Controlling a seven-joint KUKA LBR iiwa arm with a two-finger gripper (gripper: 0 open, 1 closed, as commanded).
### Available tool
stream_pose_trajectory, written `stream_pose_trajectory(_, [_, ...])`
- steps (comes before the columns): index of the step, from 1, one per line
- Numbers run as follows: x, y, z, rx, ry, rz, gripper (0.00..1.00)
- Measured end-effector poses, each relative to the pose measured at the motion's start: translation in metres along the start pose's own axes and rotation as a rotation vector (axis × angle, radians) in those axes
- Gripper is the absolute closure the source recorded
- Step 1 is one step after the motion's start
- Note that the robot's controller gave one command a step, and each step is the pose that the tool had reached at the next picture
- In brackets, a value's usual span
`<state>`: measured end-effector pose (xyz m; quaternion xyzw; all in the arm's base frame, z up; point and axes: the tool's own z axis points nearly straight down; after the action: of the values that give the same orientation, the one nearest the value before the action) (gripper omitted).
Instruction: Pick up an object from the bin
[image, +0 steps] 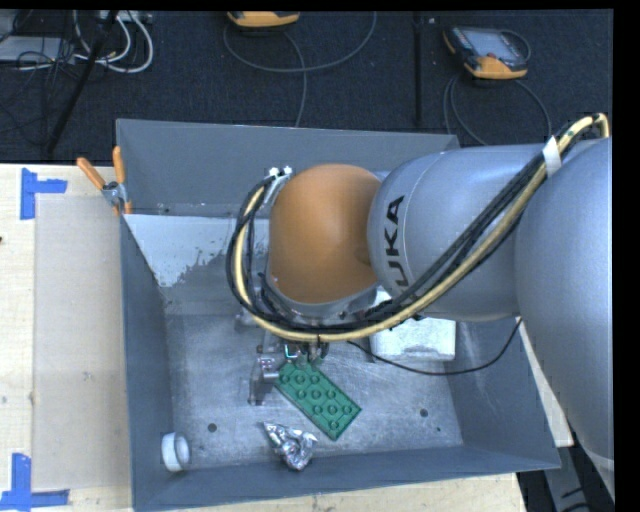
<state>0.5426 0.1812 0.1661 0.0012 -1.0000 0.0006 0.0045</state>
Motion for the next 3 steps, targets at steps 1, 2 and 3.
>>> stream_pose_trajectory(1, [0.017, -0.099, 0.062, 0.004, -0.001, -0.023, 0.00])
stream_pose_trajectory(2, [0.016, -0.100, 0.091, -0.009, -0.031, 0.059, 0.00])
stream_pose_trajectory(3, [0.018, -0.100, 0.090, -0.007, -0.021, 0.060, 1.00])
